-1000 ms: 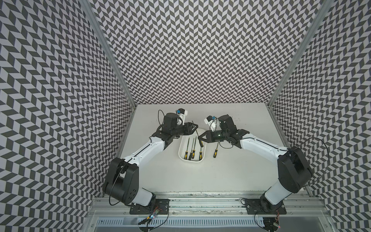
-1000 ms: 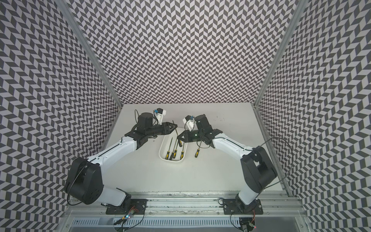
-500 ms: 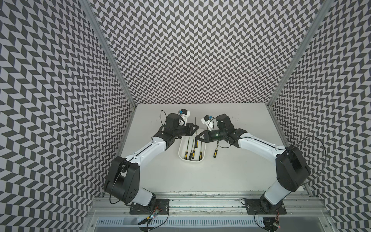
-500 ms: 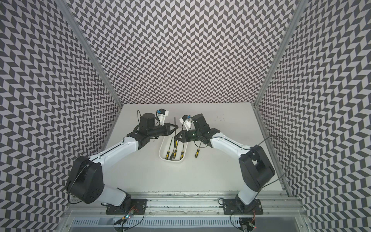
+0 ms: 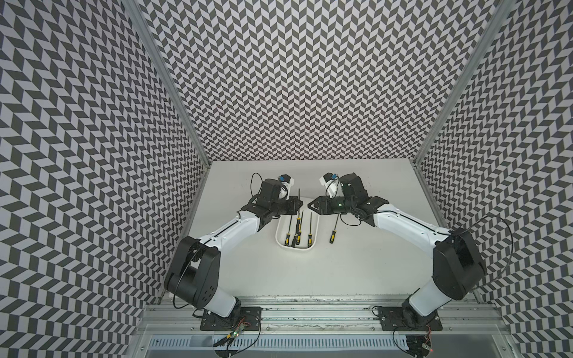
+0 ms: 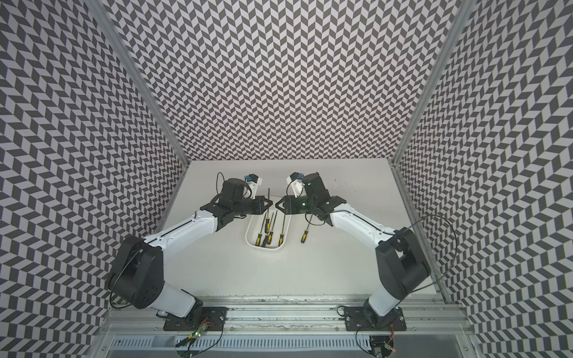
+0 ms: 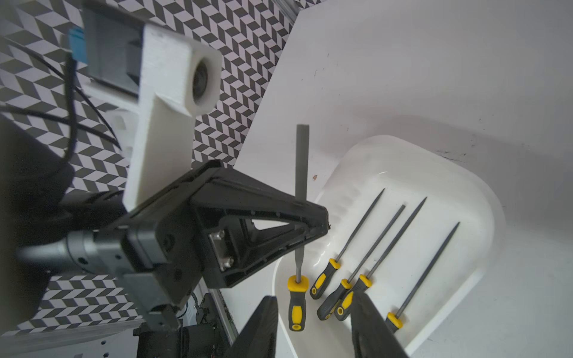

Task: Put the file tool into the storage box
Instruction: Place the file tool in the storage box, then pick up the file tool from the center of the board.

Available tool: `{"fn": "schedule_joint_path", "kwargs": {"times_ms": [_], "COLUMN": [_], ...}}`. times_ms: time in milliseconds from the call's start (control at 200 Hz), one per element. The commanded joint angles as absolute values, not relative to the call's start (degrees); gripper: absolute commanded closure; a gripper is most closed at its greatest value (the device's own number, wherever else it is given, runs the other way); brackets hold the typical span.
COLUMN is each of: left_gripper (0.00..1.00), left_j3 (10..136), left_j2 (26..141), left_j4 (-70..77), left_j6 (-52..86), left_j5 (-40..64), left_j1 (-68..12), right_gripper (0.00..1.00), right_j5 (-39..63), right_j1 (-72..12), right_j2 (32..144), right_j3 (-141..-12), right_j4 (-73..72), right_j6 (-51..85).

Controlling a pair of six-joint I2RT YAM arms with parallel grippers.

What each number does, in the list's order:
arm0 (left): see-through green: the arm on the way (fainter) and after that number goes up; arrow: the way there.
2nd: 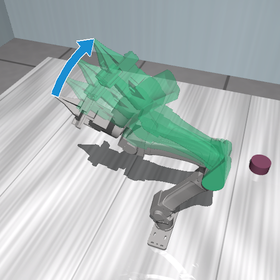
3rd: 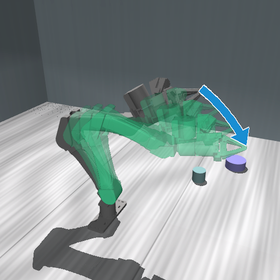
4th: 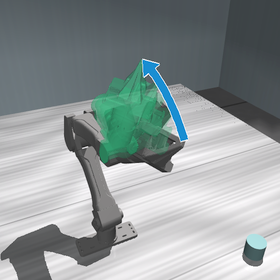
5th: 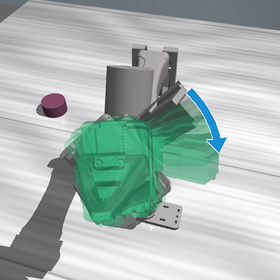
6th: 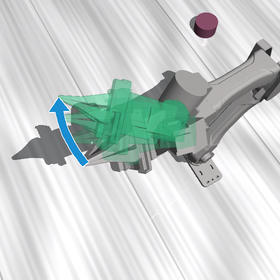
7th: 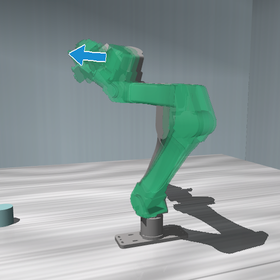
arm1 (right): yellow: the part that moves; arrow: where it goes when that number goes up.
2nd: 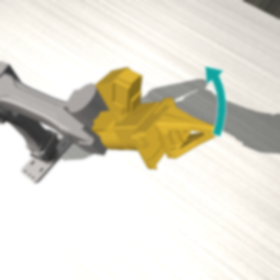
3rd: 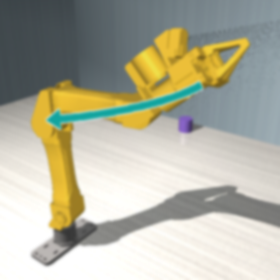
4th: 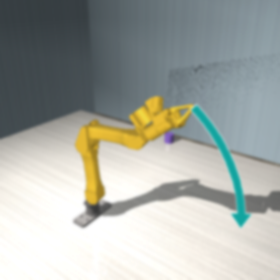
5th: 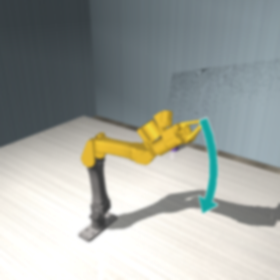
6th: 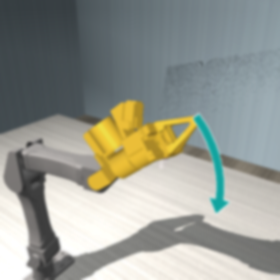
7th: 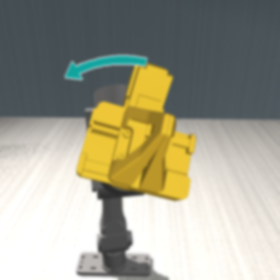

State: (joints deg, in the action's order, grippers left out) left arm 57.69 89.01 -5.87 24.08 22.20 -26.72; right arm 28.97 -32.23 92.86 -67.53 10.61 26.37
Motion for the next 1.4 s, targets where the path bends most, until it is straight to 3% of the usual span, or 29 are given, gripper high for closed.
{"fn": "schedule_joint_path", "kwargs": {"times_ms": [0, 476, 596, 736, 987, 1392], "left_gripper": [1.0, 1.0, 0.8, 0.69, 0.67, 0.6], "left_j3": [57.1, 58.5, 59.5, 59.7, 61.2, 61.4], "left_j2": [92.4, 101.3, 101.9, 101.2, 98.1, 93.6], "left_j4": [-6.1, -9.7, -10.7, -10.4, -11.2, -11.7], "left_j6": [23.9, 24.8, 24.8, 24.8, 25.0, 24.6], "left_j5": [21.6, 17.7, 17.3, 17.8, 17.6, 15.7], "left_j1": [-29.0, -31.0, -31.1, -31.1, -31.1, -29.8], "right_gripper": [0.59, 0.6, 0.61, 0.61, 0.62, 0.56], "right_j5": [27.6, 28.3, 28.6, 25.2, 13.8, 13.7], "right_j1": [-31.0, -28.8, -28.7, -28.7, -28.9, -30.7], "right_j2": [92.1, 89.8, 89.7, 90.2, 94.9, 101.9], "right_j3": [-66.7, -63.5, -63.2, -62.8, -60.6, -59.6], "right_j4": [10.5, 9.8, 10.2, 13.6, 22.9, 25.1], "right_j6": [26.4, 27.3, 27.3, 27.3, 27.6, 27.0]}}
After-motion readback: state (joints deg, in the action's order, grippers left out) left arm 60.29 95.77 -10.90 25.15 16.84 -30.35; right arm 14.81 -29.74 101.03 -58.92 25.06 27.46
